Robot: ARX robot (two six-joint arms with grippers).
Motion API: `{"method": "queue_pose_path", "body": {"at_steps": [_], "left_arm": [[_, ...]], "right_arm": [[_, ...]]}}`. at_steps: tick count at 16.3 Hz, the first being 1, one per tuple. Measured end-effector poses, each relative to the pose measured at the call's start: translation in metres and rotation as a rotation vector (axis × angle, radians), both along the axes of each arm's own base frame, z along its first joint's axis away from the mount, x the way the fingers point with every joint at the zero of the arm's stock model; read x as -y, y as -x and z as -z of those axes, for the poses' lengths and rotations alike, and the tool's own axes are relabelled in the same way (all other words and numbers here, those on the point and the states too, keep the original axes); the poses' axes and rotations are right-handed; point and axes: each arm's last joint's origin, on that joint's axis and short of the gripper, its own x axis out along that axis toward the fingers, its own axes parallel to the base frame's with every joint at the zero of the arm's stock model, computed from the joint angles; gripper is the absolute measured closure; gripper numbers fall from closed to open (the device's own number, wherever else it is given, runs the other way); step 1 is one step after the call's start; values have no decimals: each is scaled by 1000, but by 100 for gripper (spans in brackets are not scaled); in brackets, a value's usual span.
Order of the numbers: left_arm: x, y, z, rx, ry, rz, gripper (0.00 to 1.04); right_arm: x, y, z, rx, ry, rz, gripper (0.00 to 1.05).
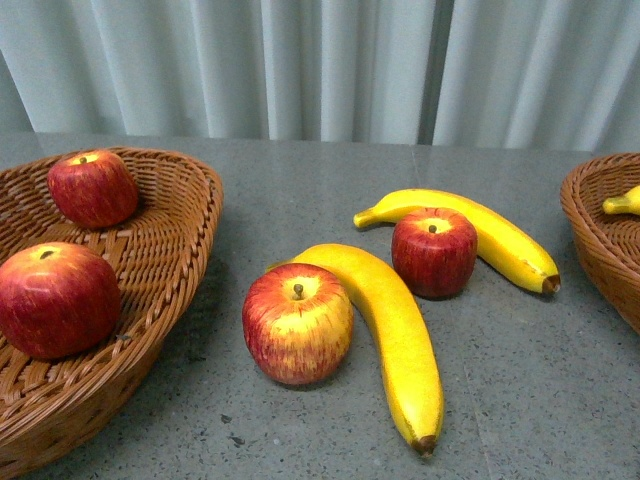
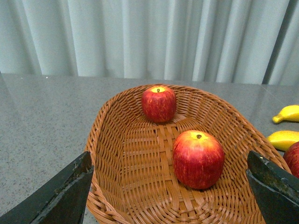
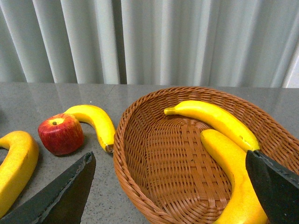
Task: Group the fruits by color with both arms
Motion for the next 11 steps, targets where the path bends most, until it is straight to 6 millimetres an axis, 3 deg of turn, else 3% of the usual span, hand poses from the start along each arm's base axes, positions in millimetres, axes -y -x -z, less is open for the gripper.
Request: {"method": "queue_pose_path", "body": {"at_steps": [11], "left_arm": [[0, 0, 0, 0, 0, 0, 7]], "right_arm": [[0, 0, 0, 0, 0, 0, 7]]}}
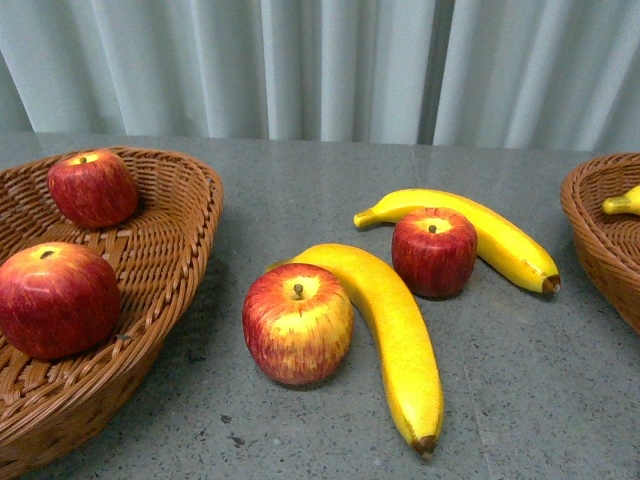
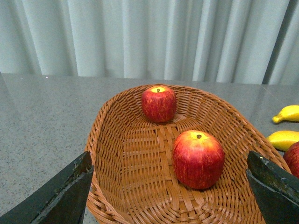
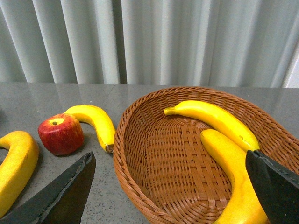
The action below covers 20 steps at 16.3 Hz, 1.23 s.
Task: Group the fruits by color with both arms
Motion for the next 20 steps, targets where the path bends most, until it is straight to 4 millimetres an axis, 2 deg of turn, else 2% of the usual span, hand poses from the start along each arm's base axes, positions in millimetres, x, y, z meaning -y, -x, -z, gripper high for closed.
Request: {"method": "queue_pose_path", "body": {"at_steps": [10, 11, 12, 13, 15, 17, 20], "left_arm": [[0, 0, 0, 0, 0, 0, 7], [0, 0, 2, -45, 9, -23, 7], [4, 0, 1, -218, 46, -123, 7], [4, -4, -6, -290, 70, -231, 7], [1, -15, -29, -177, 122, -298, 7], [1, -32, -51, -110, 120, -251, 7], [10, -77, -83, -61, 46, -99, 7]], "right_arm": [[0, 0, 0, 0, 0, 0, 7], [0, 0, 0, 0, 0, 0, 7], [0, 0, 0, 0, 0, 1, 7], [0, 0, 0, 0, 0, -2, 7], [0, 0, 0, 0, 0, -1, 7], [0, 0, 0, 0, 0, 0, 7], [0, 0, 0, 0, 0, 0, 7]]}}
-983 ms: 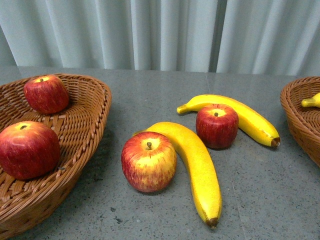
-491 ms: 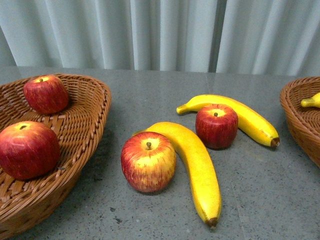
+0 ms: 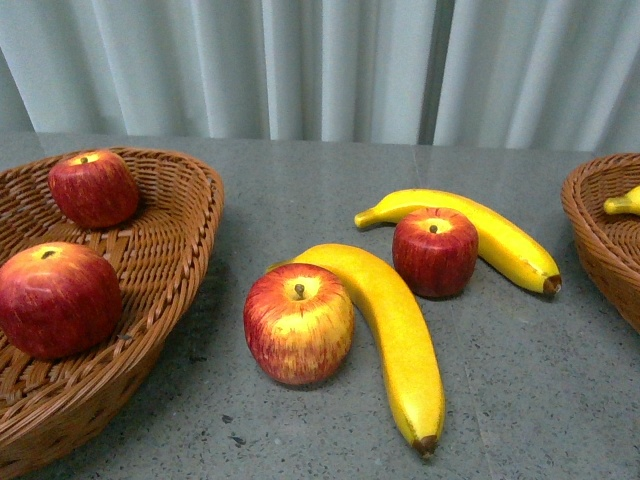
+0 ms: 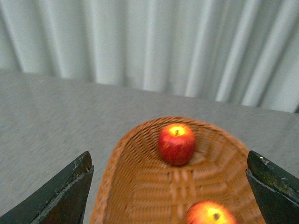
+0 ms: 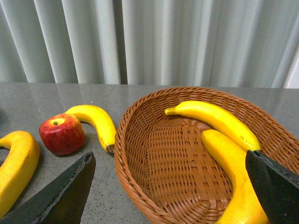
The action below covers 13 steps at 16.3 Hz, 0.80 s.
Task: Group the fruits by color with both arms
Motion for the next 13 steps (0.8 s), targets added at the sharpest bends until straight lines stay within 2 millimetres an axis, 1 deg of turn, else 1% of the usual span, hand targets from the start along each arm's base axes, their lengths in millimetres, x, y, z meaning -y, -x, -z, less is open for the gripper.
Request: {"method": "queue_pose_path", "body": {"at_steps": [1, 2, 4, 5, 6, 9, 10, 13], "left_arm": [[12, -22, -14, 2, -48, 108, 7], [25, -39, -19, -21, -94, 210, 7], [54, -66, -16, -117, -168, 395, 7], [65, -77, -12, -163, -194, 485, 7], [82, -89, -5, -219, -236, 603, 7], [117, -100, 12, -330, -306, 807, 7], [125, -101, 19, -359, -321, 860, 7], [136, -101, 39, -430, -387, 930, 7]], "right_arm": [[0, 0, 0, 0, 0, 0, 7], [0, 0, 0, 0, 0, 0, 7], [0, 0, 0, 0, 0, 0, 7], [0, 0, 0, -1, 0, 0, 7], [0, 0, 0, 0, 0, 0, 7], [0, 0, 0, 0, 0, 0, 7], [0, 0, 0, 0, 0, 0, 7], [0, 0, 0, 0, 0, 0, 7]]}}
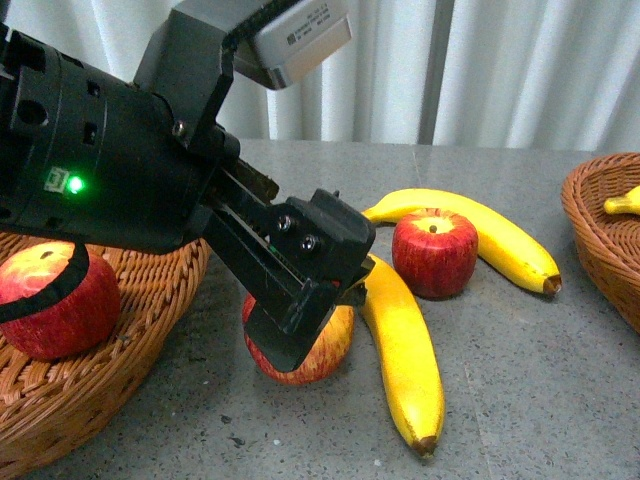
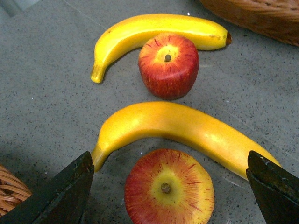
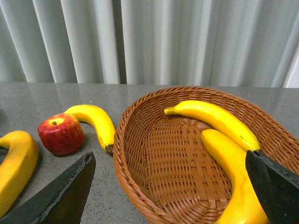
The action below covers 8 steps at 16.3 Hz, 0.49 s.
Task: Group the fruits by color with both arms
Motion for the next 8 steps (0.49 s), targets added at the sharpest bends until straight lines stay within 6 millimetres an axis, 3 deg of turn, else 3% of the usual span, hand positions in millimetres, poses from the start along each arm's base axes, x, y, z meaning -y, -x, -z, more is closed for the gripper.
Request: {"method": "queue_pose_path", "body": {"at_steps": [8], "left_arm": [[4, -10, 33, -20, -149, 76, 7]], "right_arm": [[0, 0, 0, 0, 0, 0, 7]]}}
